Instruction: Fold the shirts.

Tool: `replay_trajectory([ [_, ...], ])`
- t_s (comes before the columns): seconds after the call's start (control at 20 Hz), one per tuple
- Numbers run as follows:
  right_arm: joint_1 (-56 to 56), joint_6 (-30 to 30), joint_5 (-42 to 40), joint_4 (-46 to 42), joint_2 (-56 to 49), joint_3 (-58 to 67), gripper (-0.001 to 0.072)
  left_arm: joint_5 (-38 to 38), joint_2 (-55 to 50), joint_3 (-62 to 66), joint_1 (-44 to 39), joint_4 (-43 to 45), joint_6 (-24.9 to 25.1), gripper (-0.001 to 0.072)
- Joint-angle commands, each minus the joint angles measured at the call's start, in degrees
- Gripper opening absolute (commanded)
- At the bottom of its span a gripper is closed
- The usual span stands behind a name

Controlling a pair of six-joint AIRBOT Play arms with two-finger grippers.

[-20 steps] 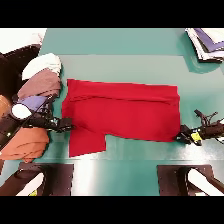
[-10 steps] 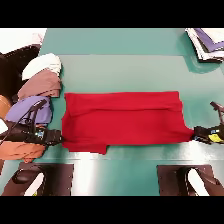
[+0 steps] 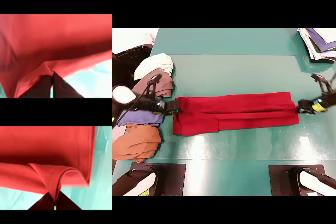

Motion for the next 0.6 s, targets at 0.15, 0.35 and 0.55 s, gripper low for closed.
replay_trajectory([
  [0.15, 2.7, 1.4, -1.7, 1.5, -17.4, 15.9, 0.0015, 9.4, -14.9, 9.0, 0.0, 0.3, 2.4, 0.0026],
  [0.35, -2.8, -1.5, -0.2, 13.3, -20.2, 20.5, 0.0348, 6.7, -14.8, 11.6, 0.0, 0.3, 2.3, 0.0621],
  [0.55, -11.6, -5.4, 4.7, 14.1, -17.6, 17.9, 0.0463, -0.6, -14.8, 15.6, 0.0, -0.8, 2.6, 0.0196],
])
